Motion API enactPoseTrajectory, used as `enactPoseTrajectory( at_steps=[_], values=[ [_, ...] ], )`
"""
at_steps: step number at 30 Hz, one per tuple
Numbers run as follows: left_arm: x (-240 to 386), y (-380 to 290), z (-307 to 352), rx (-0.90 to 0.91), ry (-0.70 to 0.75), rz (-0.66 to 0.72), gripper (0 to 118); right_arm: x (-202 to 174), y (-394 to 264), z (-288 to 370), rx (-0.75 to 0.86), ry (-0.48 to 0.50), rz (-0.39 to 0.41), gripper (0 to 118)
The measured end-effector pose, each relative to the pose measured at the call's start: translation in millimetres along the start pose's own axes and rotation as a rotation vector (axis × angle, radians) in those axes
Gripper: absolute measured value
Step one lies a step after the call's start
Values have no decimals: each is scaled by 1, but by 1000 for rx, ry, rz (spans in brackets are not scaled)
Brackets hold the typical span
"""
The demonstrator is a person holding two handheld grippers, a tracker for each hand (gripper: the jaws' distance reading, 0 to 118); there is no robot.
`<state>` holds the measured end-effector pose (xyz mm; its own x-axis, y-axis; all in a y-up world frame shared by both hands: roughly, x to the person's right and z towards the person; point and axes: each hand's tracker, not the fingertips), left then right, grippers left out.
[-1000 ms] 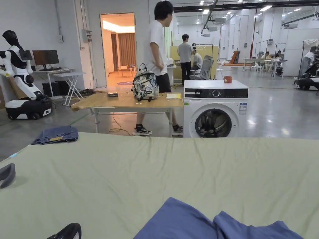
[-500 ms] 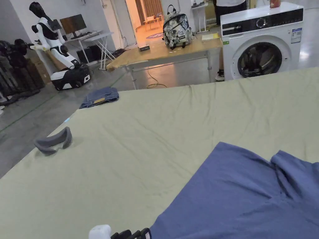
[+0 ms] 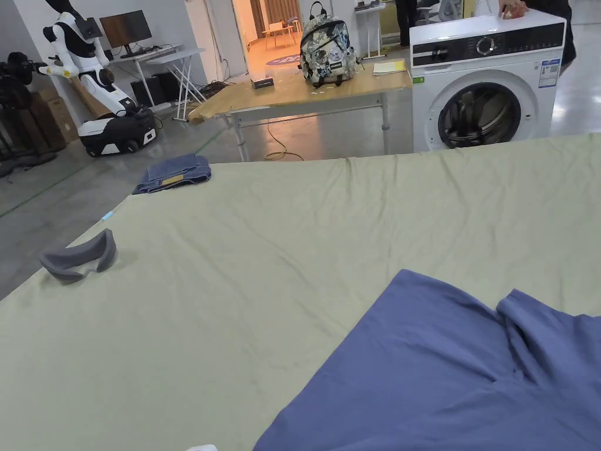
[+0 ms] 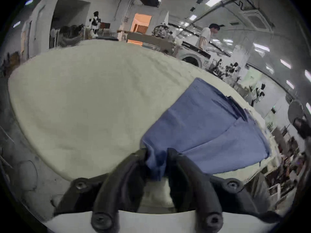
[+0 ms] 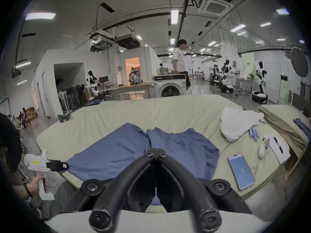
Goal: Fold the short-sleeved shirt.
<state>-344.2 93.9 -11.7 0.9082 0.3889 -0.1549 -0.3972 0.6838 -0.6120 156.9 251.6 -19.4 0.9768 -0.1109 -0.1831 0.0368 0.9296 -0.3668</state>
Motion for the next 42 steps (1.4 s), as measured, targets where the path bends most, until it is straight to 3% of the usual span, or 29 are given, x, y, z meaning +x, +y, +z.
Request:
enactPoseTrajectory(
  at_steps=[2,7,8,9,10,11,15,19,23,26,27,29,30,32,35,37,39,42],
  values=[
    [-4,-1,-4,-21,-63,68,0,0,3,-4,-3,9,5,0],
    [2,7,-12,-81,-39,27,0,6,29,-41,-34,21,55,0],
    [2,8,-13,-94,-47,36,0,10,37,-56,-54,22,79,11],
    [3,9,-14,-93,-42,38,0,17,44,-74,-69,33,102,38],
    [3,7,-13,-91,-43,37,0,24,52,-93,-83,56,103,57],
    [2,4,-14,-85,-41,26,0,32,61,-117,-123,94,91,62],
    [-2,3,-15,-78,-37,25,0,59,87,-227,-354,165,6,62],
    [-4,3,-15,-81,-41,42,0,67,86,-341,-578,134,28,62],
    [4,3,-17,-85,-13,14,0,53,69,-406,-708,97,20,62],
    [5,3,-17,-87,-6,8,0,41,49,-432,-764,74,90,62],
    [5,3,-17,-87,-5,8,0,36,40,-440,-799,72,141,57],
    [6,4,-17,-88,-1,3,0,19,31,-435,-782,9,261,45],
    [7,4,-17,-91,2,0,0,12,34,-429,-763,37,252,34],
    [9,4,-19,-90,5,-2,0,9,39,-426,-763,34,255,0],
    [11,4,-17,-91,6,-6,0,34,47,-433,-762,48,207,0],
    [18,2,-10,-50,20,-15,0,18,65,-398,-678,30,187,0],
    [27,2,4,37,46,-78,0,17,85,-367,-633,78,122,0],
    [37,27,33,142,-43,-35,0,32,125,-330,-497,114,169,0]
  ],
)
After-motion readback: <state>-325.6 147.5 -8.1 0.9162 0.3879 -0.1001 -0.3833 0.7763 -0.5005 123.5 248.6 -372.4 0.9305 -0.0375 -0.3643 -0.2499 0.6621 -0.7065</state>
